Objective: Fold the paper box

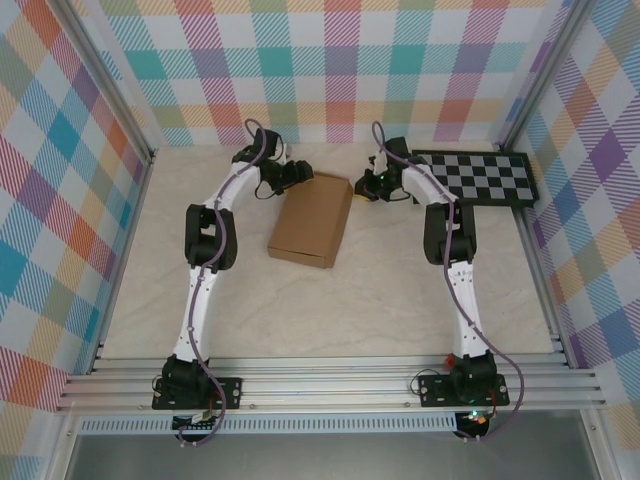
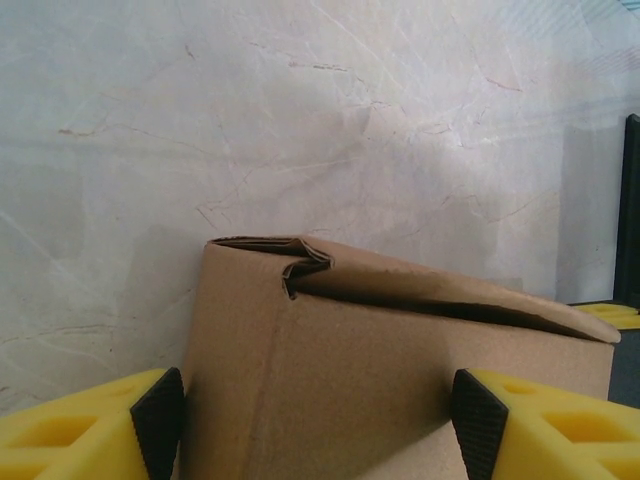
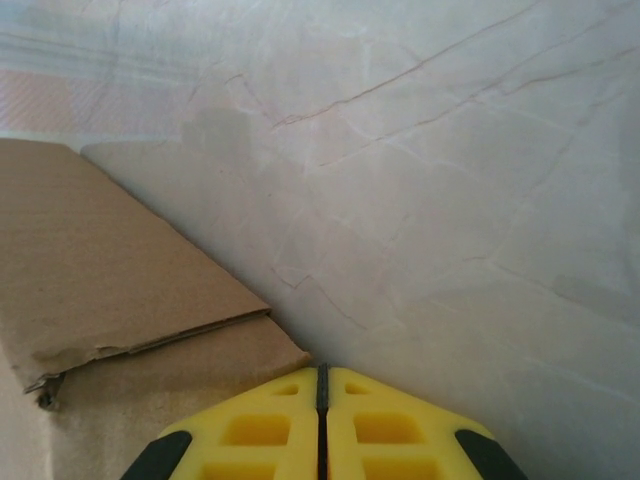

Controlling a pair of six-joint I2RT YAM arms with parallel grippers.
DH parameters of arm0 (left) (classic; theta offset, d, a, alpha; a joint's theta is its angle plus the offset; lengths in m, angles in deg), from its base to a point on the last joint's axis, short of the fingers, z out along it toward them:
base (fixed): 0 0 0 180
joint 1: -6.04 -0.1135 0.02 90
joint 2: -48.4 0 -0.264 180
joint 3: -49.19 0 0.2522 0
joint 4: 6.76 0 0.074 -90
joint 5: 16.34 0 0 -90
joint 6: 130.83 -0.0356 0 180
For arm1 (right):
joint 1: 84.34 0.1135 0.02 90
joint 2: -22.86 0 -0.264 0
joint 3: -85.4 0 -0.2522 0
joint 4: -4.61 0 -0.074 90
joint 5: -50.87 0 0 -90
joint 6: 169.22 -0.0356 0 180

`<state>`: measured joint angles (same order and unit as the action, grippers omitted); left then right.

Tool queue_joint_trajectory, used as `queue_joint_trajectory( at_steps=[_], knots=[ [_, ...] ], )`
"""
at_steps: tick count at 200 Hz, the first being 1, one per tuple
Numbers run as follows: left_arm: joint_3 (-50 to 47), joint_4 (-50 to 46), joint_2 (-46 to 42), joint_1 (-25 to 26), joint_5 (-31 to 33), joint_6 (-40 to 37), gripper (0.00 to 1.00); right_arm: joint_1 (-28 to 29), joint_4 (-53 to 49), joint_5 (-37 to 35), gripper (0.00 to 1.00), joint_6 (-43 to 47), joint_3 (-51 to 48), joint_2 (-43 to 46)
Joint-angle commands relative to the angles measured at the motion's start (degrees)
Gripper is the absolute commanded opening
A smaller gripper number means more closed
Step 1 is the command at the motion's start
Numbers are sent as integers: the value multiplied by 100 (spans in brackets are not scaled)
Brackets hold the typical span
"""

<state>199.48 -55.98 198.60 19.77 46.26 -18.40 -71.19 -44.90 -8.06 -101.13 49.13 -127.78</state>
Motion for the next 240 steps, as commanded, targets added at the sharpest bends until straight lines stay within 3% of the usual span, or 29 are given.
queue_joint_trajectory(
  at_steps=[1, 84, 119, 174, 204, 240],
  knots=[
    [176, -27, 225, 373, -531, -29, 72, 365, 134, 948, 8, 259, 254, -146],
    [199, -207, 274, 1013, -1128, -168, 72, 815, 394, 755, 8, -476, 254, -151],
    [-182, 111, 219, 1149, -1365, 196, 71, 926, 1206, 945, 8, -1064, -213, 100],
    [-425, -381, -15, 775, -36, 193, 72, 672, 757, 263, 9, -929, -1401, 881],
    [-561, -419, -184, 520, 284, 200, 72, 371, 1235, 172, 10, -1163, -2524, 1443],
    [-719, -431, -416, 365, 380, 141, 72, 116, 1297, 37, 12, -1140, -3207, 1896]
  ],
)
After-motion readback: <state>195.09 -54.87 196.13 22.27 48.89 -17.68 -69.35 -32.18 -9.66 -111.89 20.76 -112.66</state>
